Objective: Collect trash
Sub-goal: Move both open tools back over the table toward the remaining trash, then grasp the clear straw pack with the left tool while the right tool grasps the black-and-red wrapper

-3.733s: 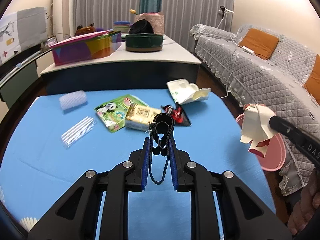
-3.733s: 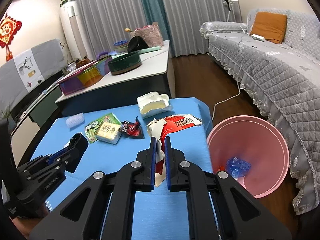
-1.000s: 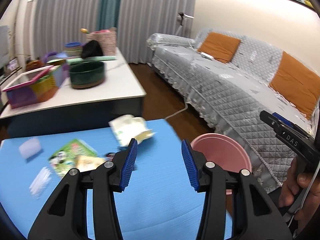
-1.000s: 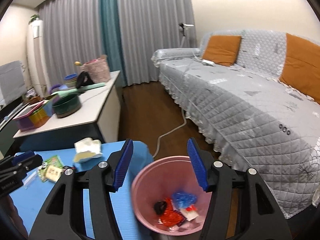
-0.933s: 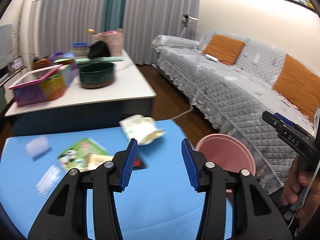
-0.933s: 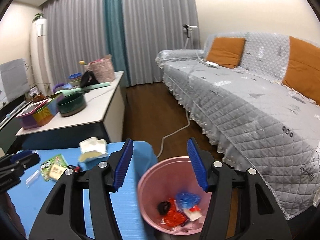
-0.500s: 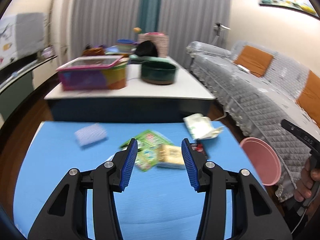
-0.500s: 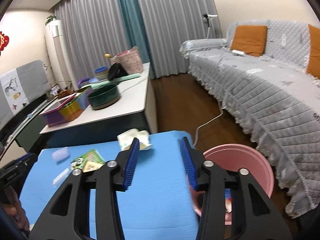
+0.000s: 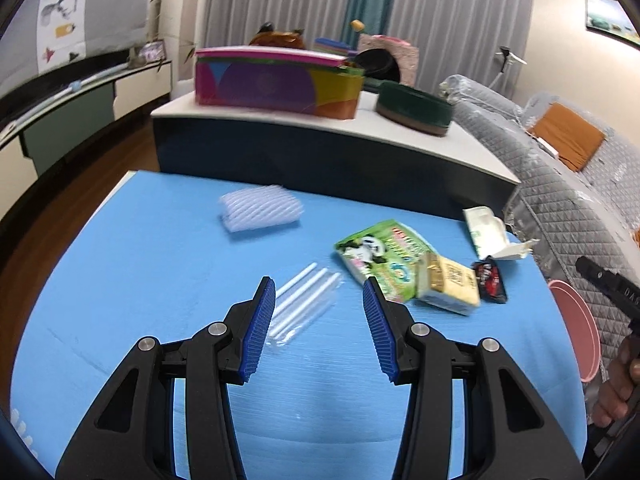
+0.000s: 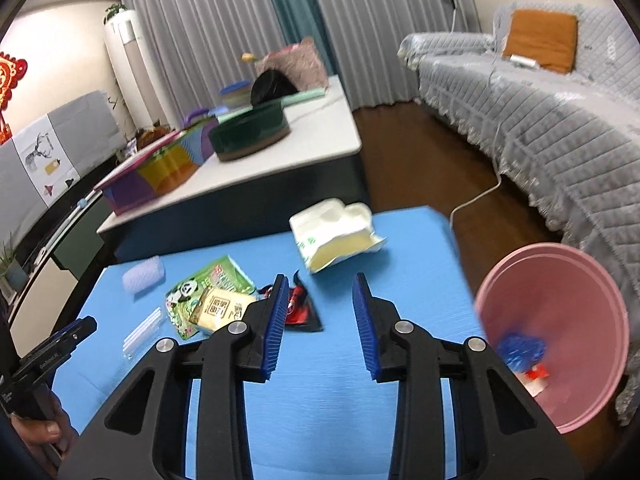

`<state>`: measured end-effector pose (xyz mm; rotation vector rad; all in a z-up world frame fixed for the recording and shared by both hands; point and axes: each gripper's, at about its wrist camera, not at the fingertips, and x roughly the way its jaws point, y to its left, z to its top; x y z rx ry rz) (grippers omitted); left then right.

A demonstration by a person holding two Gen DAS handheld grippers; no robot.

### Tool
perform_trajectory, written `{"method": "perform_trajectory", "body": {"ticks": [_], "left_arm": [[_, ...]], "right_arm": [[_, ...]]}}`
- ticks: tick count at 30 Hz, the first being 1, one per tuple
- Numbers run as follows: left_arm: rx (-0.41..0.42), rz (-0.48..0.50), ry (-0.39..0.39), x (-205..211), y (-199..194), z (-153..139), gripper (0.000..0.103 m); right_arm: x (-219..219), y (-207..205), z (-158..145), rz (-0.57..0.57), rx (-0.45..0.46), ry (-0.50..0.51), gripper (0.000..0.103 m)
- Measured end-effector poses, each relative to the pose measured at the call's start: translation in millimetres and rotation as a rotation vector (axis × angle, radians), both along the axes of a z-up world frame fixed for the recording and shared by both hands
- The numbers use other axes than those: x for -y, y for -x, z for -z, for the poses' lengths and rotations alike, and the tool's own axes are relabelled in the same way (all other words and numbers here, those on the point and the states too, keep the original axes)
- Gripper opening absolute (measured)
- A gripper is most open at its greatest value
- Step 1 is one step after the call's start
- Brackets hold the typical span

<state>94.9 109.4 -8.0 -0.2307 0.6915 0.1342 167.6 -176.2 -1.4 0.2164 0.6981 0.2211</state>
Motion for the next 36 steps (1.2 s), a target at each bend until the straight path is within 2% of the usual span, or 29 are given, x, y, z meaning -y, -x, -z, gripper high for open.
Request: {"method": "perform_trajectory", "body": {"ticks": [8,12,16,18,30,36], "left_arm": [[-0.056,-0.026,-0.005,-8.6,-18.3,23.7,0.045],[-0.091,-0.023,-0.012,-9.6,-27.3,33.4,0.046],[-0.124,-0.031,-0.027,-10.9,-33.9,41.8,0.056],[-0.148,-0.039,-0.031,-13.2,-37.9,46.9,0.056],[-0.232,-0.037,-0.046,-14.7,-52.7,63.6,0.056],[-0.243,-0.034,-0.056,-12.4,-54.2,65.6,0.057]], "right_arm": [[-22.0,-26.2,29.1,-0.039,-0.059,0.01,0.035],[-34.5,-40.4,43.8,-0.059,-0.089,0.03,0.047],[-42.8,-50.7,53.3,-0.08,-0.112,0.051,0.058],[-47.0,-56.7,56.2,-0.083,-0.12,0.06,0.064],[-61.8,-75.4,79.3,-0.109,-0.2,0.104,0.066],[-65.2,-77.1,79.2,-0.107,-0.196,0.116,0.066]]}}
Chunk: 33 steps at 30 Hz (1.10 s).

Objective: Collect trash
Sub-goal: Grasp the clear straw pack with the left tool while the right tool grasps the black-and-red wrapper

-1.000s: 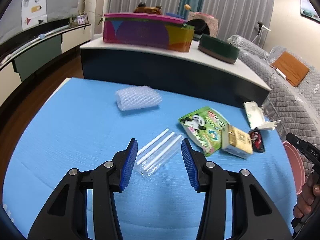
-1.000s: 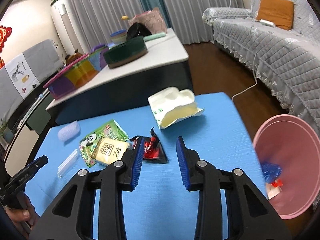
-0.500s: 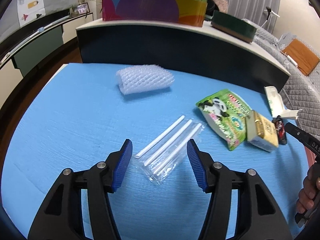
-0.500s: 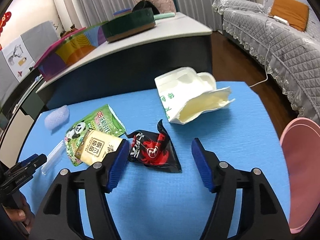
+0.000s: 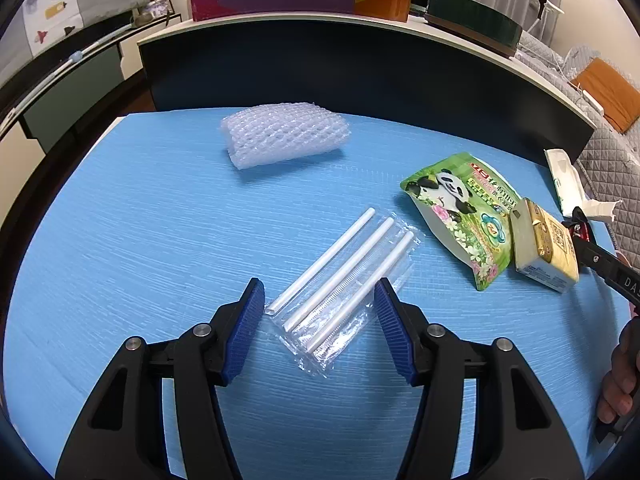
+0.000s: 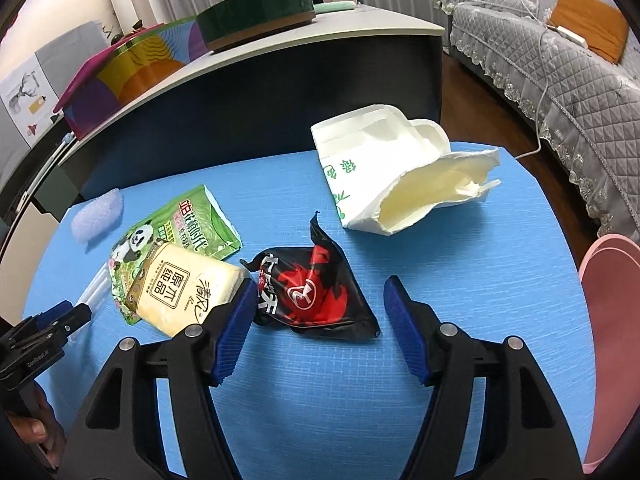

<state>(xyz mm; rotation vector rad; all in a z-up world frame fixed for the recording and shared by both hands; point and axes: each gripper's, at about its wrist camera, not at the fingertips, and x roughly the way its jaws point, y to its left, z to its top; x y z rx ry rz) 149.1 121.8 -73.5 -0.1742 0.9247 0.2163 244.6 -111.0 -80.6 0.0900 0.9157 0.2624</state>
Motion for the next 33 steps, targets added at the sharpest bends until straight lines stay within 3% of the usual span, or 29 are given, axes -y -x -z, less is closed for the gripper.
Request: {"method": "perform_trajectory", "body": {"ticks": [19,33], "left_arm": [[-0.007,0.003,-0.003,1.4,0.2,0.7,0.055],[0.011,0.039,-0.003,13.0,0.8,-8.5,0.011]], "right_arm": [[-0.1,5.1,-1.5,-0.002,0.011,0.024,0.049],[-0.5,15.5,-18.4,-0.018,0.055,0.024,0.048]]}}
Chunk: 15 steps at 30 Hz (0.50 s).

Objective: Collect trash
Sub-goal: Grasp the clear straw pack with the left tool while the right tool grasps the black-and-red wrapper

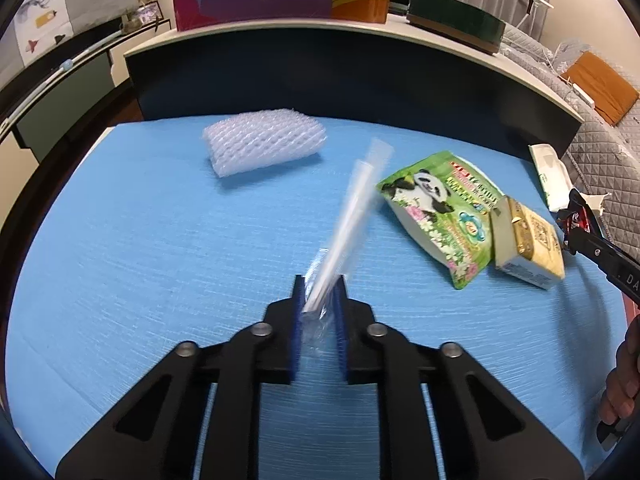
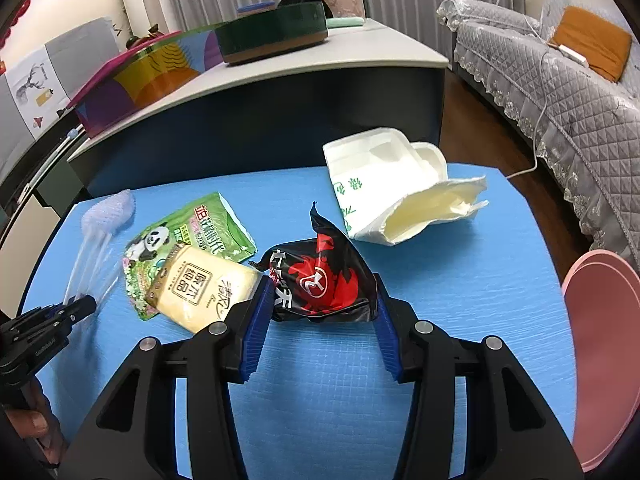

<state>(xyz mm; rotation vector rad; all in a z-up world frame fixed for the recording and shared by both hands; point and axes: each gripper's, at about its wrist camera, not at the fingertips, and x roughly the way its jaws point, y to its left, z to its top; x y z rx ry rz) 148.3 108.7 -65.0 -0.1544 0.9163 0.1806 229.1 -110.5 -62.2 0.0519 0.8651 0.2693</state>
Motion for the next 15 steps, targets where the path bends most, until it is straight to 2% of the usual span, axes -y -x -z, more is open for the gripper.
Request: {"method": "perform_trajectory", "body": {"ticks": [15], "left_arm": [[0.093,0.035,-0.034,23.5,12.1,-28.0,0.007]], "right_arm": [[14.5,27.7,-38.6,0.002,0.083,0.003,0.048]]}}
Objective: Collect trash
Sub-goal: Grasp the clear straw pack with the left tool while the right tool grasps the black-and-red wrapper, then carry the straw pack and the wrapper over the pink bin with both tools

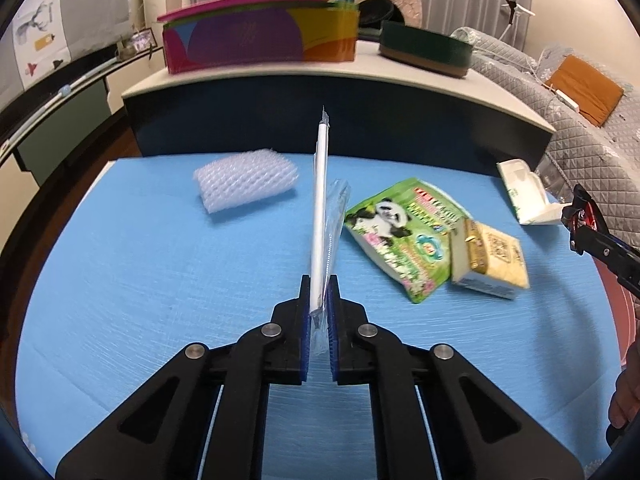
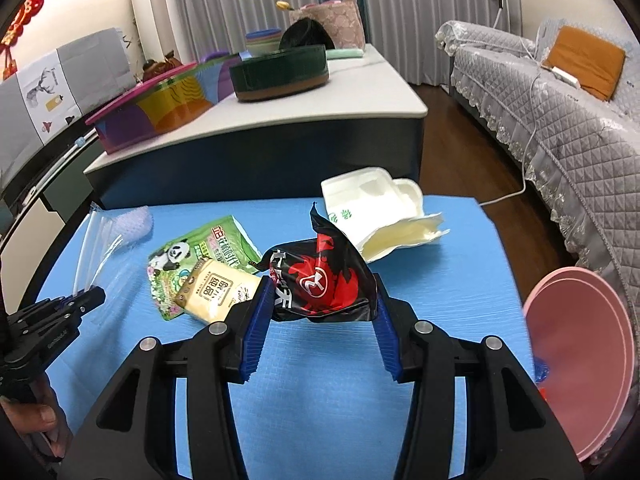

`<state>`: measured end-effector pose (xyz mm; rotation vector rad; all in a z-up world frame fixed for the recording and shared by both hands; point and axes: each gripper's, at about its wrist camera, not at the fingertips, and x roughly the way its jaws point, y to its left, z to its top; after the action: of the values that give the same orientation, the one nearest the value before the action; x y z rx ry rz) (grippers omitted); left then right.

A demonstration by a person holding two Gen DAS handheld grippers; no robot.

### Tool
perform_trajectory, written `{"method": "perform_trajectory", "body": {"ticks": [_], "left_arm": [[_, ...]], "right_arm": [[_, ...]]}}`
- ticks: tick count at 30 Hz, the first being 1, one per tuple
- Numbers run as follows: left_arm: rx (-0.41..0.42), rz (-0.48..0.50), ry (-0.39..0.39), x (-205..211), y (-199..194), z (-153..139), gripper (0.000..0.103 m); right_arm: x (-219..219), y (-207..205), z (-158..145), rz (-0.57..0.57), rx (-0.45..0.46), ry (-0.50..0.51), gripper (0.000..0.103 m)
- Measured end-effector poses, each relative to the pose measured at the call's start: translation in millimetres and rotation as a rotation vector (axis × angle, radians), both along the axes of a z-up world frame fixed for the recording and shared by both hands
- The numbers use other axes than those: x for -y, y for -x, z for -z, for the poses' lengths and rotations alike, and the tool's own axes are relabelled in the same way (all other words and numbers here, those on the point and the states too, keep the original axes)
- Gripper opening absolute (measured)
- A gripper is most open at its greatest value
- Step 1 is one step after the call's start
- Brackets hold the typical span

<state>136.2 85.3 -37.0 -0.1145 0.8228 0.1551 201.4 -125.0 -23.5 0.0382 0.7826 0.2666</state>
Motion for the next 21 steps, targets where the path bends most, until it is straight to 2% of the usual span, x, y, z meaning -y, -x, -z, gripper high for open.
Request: {"method": "perform_trajectory", "body": {"ticks": [9,21], "left_arm": [[0.079,0.054,-0.02,25.7,16.9,-24.2,0.007],[0.151,0.133,-0.004,65.1,34.5,-49.9,0.007]], "right_arm": [[15.5,23.7,-25.4,0.011,0.051,0.001,0.048],[57.5,59.1,-55.2,0.069,0.115,0.005,0.048]]}}
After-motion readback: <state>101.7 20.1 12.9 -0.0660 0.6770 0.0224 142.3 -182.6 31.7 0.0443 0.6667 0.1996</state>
